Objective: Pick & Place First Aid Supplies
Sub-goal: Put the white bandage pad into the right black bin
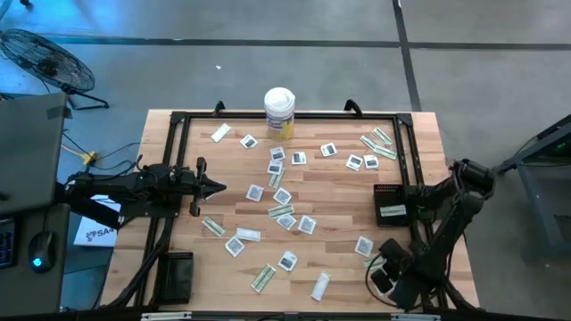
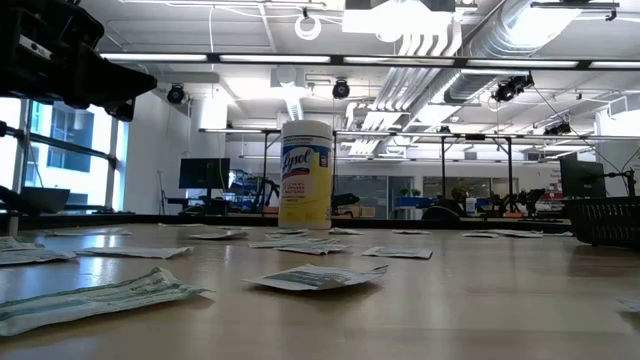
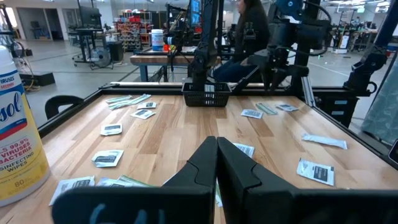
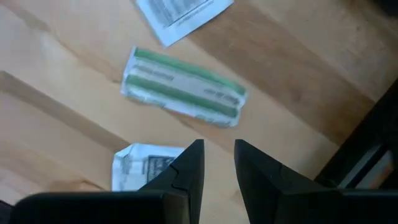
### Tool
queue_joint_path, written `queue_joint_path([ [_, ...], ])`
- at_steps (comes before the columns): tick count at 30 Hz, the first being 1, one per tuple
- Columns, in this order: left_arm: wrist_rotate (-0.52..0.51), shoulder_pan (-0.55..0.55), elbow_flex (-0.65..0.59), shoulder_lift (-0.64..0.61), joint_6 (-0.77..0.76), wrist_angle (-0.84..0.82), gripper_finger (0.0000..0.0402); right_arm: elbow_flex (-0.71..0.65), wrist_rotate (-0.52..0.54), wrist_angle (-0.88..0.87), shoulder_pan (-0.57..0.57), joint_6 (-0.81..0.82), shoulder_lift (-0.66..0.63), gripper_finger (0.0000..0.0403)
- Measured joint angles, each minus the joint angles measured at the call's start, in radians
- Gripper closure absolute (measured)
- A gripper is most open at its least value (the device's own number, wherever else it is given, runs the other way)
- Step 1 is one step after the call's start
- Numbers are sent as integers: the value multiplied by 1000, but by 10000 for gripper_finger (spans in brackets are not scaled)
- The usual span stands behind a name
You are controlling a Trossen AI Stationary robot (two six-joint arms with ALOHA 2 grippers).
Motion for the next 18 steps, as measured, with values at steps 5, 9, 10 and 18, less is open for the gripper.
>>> queue_joint_path([
  [5,0,0,0,0,0,0,401,-82,5,48,-3,3,-88,320],
  [9,0,0,0,0,0,0,401,-148,-1,78,-3,2,-152,320],
  [10,0,0,0,0,0,0,401,-166,-8,95,-3,2,-166,320],
  [18,0,0,0,0,0,0,401,-327,-37,320,-3,0,-215,320],
])
